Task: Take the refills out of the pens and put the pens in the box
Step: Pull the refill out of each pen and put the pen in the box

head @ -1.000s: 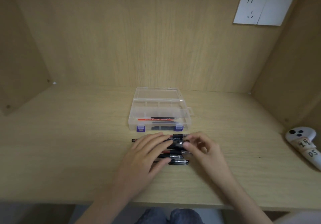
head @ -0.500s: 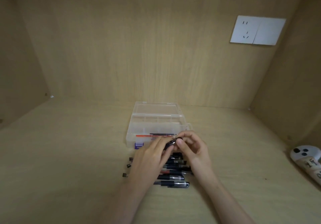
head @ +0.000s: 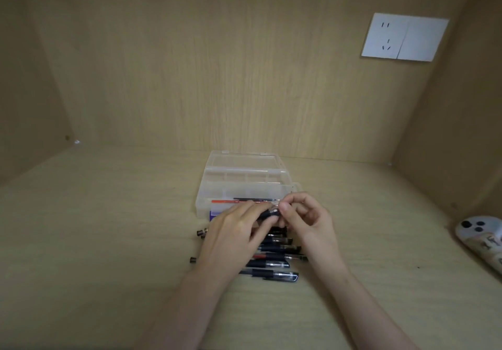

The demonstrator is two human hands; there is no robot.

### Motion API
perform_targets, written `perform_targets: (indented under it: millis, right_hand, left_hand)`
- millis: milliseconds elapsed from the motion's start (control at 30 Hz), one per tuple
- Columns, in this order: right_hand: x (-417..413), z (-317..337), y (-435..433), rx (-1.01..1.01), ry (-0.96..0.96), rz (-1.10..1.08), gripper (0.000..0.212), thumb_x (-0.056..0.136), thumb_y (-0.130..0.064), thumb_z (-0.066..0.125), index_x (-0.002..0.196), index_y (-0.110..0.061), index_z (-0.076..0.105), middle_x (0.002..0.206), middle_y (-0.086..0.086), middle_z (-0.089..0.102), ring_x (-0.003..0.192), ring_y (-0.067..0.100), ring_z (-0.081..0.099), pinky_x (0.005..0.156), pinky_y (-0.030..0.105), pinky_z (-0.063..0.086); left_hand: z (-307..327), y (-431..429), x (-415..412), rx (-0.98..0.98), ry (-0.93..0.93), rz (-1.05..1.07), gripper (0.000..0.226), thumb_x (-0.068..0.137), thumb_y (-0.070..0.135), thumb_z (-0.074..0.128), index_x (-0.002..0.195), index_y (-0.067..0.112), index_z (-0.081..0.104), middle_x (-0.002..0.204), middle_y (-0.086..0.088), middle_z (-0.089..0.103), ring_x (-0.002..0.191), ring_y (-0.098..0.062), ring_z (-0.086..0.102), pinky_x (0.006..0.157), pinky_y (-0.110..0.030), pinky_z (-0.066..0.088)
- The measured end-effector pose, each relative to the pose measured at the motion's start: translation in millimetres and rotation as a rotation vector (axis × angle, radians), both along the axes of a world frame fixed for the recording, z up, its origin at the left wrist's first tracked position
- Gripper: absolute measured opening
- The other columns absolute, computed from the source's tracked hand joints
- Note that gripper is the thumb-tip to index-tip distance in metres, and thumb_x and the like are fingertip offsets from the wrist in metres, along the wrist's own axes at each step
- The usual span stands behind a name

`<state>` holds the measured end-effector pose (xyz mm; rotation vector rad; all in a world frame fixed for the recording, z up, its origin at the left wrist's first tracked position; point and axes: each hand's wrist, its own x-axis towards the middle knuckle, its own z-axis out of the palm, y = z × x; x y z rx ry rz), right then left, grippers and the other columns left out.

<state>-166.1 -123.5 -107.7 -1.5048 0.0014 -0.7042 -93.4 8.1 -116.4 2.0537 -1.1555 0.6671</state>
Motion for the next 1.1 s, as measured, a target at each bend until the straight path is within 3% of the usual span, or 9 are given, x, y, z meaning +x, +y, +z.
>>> perform_targets:
  millis: [167, 300, 467, 600, 733, 833, 933, 1100]
  right_hand:
    - [0.4, -2.3, -0.2, -0.050, 0.034, 0.010, 0.007, 0.088, -0.003, 0.059, 0.093, -0.001, 0.064, 0.066, -0.006, 0.064, 0.061, 0.007, 0.058, 0.062, 0.015, 0.047]
    - [0.3, -3.6, 0.7, -0.074, 0.030, 0.004, 0.006, 0.089, 0.000, 0.057, 0.091, 0.000, 0.062, 0.067, -0.008, 0.064, 0.061, 0.006, 0.057, 0.060, 0.013, 0.045]
    - [-0.7, -3.6, 2.3, -0.105, 0.016, 0.004, 0.010, 0.089, 0.004, 0.055, 0.088, -0.004, 0.061, 0.063, -0.008, 0.063, 0.061, 0.005, 0.056, 0.061, 0.013, 0.044]
    - [-2.8, -2.3, 2.7, -0.105, 0.002, -0.014, 0.016, 0.088, 0.006, 0.055, 0.085, -0.008, 0.061, 0.066, -0.008, 0.064, 0.063, 0.006, 0.057, 0.065, 0.015, 0.047]
    - [-4.4, -2.5, 2.9, -0.129, 0.004, -0.039, 0.013, 0.089, 0.003, 0.056, 0.086, -0.008, 0.062, 0.068, -0.008, 0.063, 0.064, 0.007, 0.057, 0.065, 0.017, 0.047]
    - [-5.9, -2.2, -2.7, -0.122, 0.003, -0.163, 0.007, 0.091, -0.008, 0.056, 0.088, -0.011, 0.062, 0.069, -0.003, 0.059, 0.064, 0.007, 0.053, 0.065, 0.016, 0.044]
    - [-4.0, -3.2, -18.9, -0.001, 0.038, -0.392, 0.011, 0.093, -0.014, 0.055, 0.083, -0.011, 0.059, 0.065, 0.000, 0.054, 0.060, 0.005, 0.047, 0.062, 0.016, 0.039]
    - [-3.8, -12.1, -30.8, -0.197, 0.328, -0.583, 0.017, 0.085, -0.013, 0.059, 0.069, -0.012, 0.060, 0.067, 0.005, 0.059, 0.062, 0.015, 0.047, 0.055, 0.014, 0.035]
  left_hand:
    - [0.7, 0.7, -0.2, 0.030, -0.017, 0.033, 0.029, 0.093, 0.039, 0.040, 0.099, 0.023, 0.063, 0.087, 0.011, 0.065, 0.080, -0.006, 0.058, 0.068, -0.016, 0.038]
    - [-0.5, 2.5, 0.9, 0.036, 0.023, 0.027, 0.033, 0.093, 0.042, 0.038, 0.099, 0.023, 0.064, 0.089, 0.011, 0.066, 0.083, -0.007, 0.060, 0.070, -0.020, 0.043]
    - [1.0, 3.9, -1.2, -0.015, 0.009, 0.022, 0.028, 0.091, 0.045, 0.043, 0.099, 0.029, 0.065, 0.089, 0.014, 0.069, 0.080, -0.004, 0.064, 0.061, -0.026, 0.052]
    - [5.5, 5.0, -4.2, -0.032, -0.020, 0.060, 0.025, 0.089, 0.048, 0.045, 0.098, 0.036, 0.065, 0.082, 0.016, 0.070, 0.067, 0.000, 0.063, 0.049, -0.023, 0.049]
    - [5.9, 5.9, -3.5, -0.049, -0.032, 0.078, 0.026, 0.088, 0.051, 0.045, 0.097, 0.037, 0.065, 0.078, 0.016, 0.070, 0.063, 0.001, 0.062, 0.046, -0.021, 0.046]
    - [8.3, 6.9, -4.7, -0.037, 0.003, 0.099, 0.036, 0.089, 0.055, 0.041, 0.109, 0.031, 0.060, 0.074, 0.015, 0.065, 0.056, -0.001, 0.054, 0.050, -0.020, 0.040]
    - [7.9, 10.1, -5.7, -0.036, 0.161, 0.083, 0.039, 0.091, 0.052, 0.031, 0.116, 0.029, 0.049, 0.080, 0.020, 0.053, 0.070, -0.002, 0.054, 0.063, -0.022, 0.035]
    - [4.0, 4.7, -3.8, -0.008, 0.153, 0.016, 0.022, 0.093, 0.036, 0.045, 0.110, 0.025, 0.054, 0.098, 0.017, 0.057, 0.088, -0.003, 0.057, 0.073, -0.021, 0.045]
